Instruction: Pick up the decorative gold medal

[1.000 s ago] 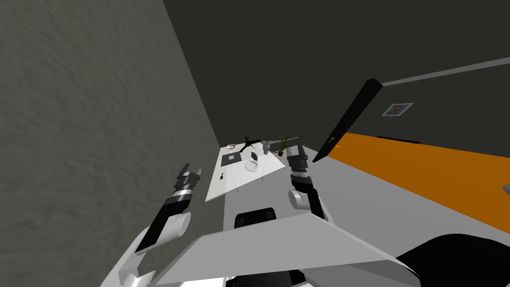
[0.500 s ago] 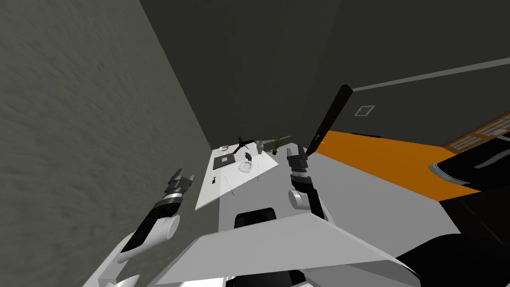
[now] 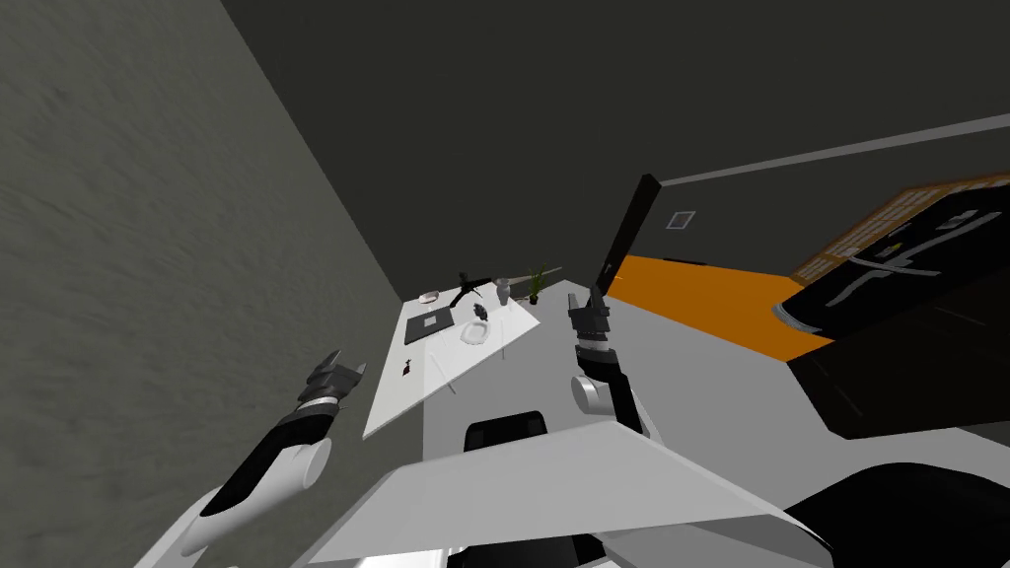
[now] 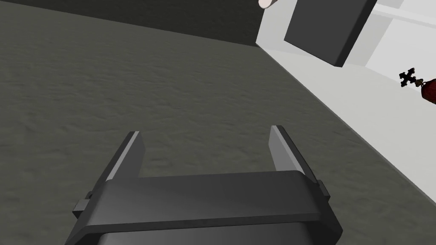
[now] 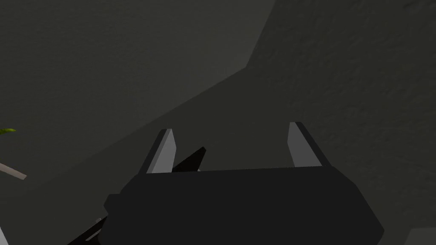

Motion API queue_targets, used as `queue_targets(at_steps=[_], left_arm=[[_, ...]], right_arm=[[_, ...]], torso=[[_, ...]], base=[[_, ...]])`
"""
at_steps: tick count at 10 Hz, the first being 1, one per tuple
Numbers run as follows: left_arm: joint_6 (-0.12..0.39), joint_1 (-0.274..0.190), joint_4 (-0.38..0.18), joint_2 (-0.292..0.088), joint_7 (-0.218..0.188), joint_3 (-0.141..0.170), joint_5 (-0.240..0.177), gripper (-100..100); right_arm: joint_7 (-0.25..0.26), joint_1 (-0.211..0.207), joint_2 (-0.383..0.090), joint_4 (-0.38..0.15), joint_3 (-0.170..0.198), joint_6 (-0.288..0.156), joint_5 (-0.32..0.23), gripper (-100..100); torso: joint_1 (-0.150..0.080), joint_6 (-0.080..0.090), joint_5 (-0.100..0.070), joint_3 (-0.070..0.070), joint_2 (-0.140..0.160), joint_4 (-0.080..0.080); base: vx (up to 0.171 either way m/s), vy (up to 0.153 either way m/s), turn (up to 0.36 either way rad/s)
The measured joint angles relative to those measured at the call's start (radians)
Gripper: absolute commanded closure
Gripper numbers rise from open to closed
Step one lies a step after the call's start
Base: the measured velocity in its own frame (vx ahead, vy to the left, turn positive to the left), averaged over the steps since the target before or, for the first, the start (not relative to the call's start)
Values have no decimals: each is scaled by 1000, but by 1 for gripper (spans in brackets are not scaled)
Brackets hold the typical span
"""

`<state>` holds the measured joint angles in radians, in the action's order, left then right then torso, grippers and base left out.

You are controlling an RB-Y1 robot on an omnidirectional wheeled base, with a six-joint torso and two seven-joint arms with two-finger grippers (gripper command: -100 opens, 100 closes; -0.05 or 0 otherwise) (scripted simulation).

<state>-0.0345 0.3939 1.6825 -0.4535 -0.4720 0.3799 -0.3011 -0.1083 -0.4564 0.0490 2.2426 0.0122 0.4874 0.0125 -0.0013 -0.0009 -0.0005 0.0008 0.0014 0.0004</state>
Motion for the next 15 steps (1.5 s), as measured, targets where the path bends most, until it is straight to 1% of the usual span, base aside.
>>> queue_targets(at_steps=[1, 2, 3, 4, 5, 6, 7, 8, 9, 10, 11, 12, 13, 14, 15], left_arm=[[23, -8, -31, -10, -17, 20, -11, -100], [39, -17, -73, -28, -33, 30, -22, -100], [72, -20, -97, -51, -58, 57, -41, -100], [102, -21, -116, -54, -72, 72, -47, -100], [102, -14, -141, -58, -78, 72, -52, -100], [115, -30, -187, -80, -97, 86, -67, -100], [137, -30, -206, -85, -111, 100, -73, -100], [162, -29, -233, -96, -131, 122, -88, -100], [183, -38, -265, -105, -146, 133, -95, -100], [212, -43, -291, -115, -166, 155, -107, -100], [225, -45, -329, -131, -183, 163, -121, -100], [229, -50, -355, -131, -188, 166, -121, -100], [251, -56, -390, -144, -204, 184, -133, -100], [272, -56, -405, -136, -217, 201, -131, -100], [287, -57, -440, -149, -236, 216, -149, -100]], right_arm=[[0, 0, 0, 0, 0, 0, 0, 0], [0, 0, 0, 0, 0, 0, 0, 0], [0, 0, 0, 0, 0, 0, 0, 0], [0, 0, 0, 0, 0, 0, 0, 0], [0, 0, 0, 0, 0, 0, 0, 0], [0, 0, 0, 0, 0, 0, 0, 0], [0, 0, 0, 0, 0, 0, 0, 0], [0, 0, 0, 0, 0, 0, 0, 0], [0, 0, 0, 0, 0, 0, 0, 0], [0, 0, 0, 0, 0, 0, 0, 0], [0, 0, 0, 0, 0, 0, 0, 0], [0, 0, 0, 0, 0, 0, 0, 0], [0, 0, 0, 0, 0, 0, 0, 0], [0, 0, 0, 0, 0, 0, 0, 0], [0, 0, 0, 0, 0, 0, 0, 0]], torso=[[0, 1, 0, 0, 0, 0], [1, 0, 0, 0, 0, 0], [0, 1, 0, 0, -1, 0], [0, 0, 0, 0, 0, 0], [2, 0, 0, 0, 0, 0], [1, 1, 0, 0, 0, 0], [1, 0, 0, 0, 0, 0], [1, 1, 0, 0, -1, 0], [1, 0, 0, 0, -1, 0], [1, 1, 0, -1, -1, 0], [2, 0, 0, -1, -1, 0], [2, -1, 0, 0, 0, 0], [2, 1, 0, 0, 0, 0], [2, 0, 0, 0, 0, 0], [2, 0, 0, -1, -1, 0]], base=[[8, -31, -136], [18, -42, -227], [11, -30, -130], [1, -11, -4], [8, -30, -298], [12, -20, -152], [22, -28, -253], [18, -16, -136], [22, -23, -237], [20, -13, -143], [7, -3, 19], [12, -17, -253], [16, -6, -176], [26, -7, -268], [24, 1, -112]])
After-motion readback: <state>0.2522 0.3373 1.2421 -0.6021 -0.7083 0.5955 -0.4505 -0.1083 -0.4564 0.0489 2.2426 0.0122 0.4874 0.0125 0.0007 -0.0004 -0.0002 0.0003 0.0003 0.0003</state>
